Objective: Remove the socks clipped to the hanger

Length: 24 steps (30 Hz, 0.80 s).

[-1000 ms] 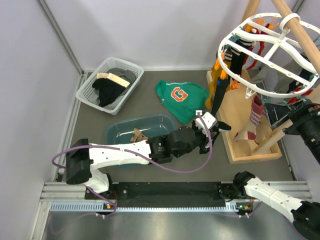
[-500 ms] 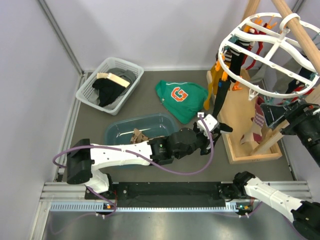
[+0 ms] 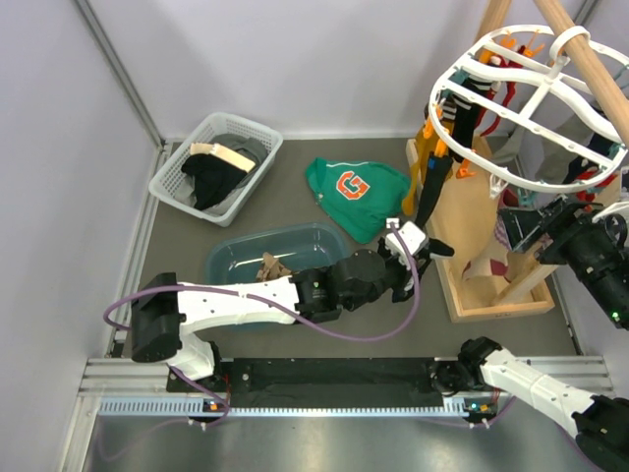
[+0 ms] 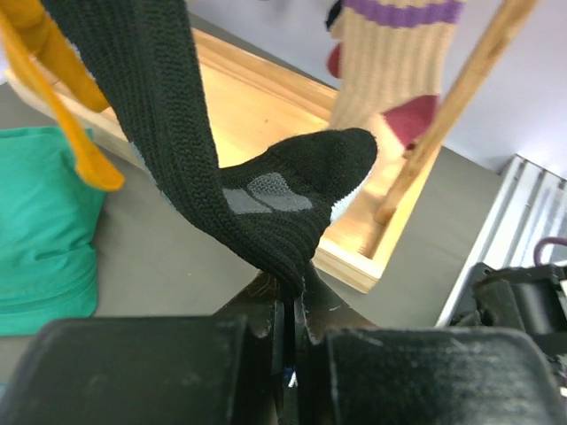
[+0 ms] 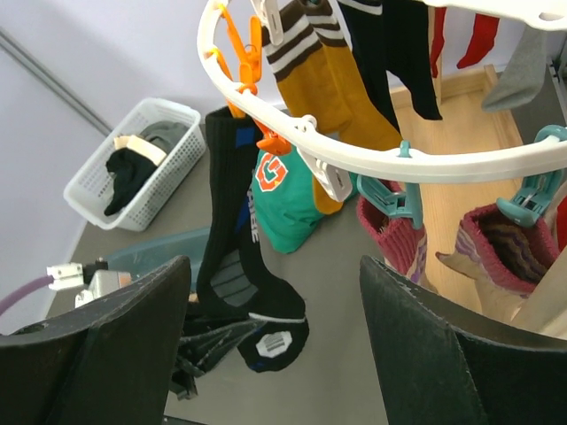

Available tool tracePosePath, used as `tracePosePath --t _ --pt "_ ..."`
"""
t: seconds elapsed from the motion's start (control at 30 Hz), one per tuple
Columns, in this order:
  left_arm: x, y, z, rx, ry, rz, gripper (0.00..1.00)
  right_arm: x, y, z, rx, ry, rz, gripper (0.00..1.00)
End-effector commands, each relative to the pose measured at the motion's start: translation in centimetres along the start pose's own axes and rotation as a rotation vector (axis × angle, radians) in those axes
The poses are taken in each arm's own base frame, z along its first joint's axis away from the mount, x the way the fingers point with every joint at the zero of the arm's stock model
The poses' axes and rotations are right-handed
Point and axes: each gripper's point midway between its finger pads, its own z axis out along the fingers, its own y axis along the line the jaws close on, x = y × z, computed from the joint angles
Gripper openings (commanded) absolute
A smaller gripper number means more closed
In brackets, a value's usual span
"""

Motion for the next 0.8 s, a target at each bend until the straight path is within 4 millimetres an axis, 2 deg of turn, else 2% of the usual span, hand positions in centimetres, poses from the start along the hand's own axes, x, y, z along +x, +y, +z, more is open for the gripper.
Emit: tracePosePath --t 0.0,0.2,0.37,0.57,0.77 --pt "-4.6 1.5 0.0 -0.024 -0.103 -0.070 0.00 0.2 -0.1 0.1 -0.006 0.005 -0.041 0.76" --pt "-5.8 4.0 0.6 -0.058 -0.097 -0.093 0.04 0.7 -0.7 0.6 0.019 0.013 -0.102 0.76" --pt "-6.2 4.0 0.7 -0.041 -0.108 -0.107 0.04 1.1 -0.7 1.2 0.028 0.022 -0.110 0.76" --pt "-6.0 4.3 0.8 -0.048 -0.103 -0.118 0.04 0.5 -1.1 0.9 0.057 0.006 -0.081 0.75" --pt "-6.0 5.7 0.8 -0.074 -0.101 -0.140 0.03 0.6 -1.2 1.2 0.069 0.002 -0.068 0.75"
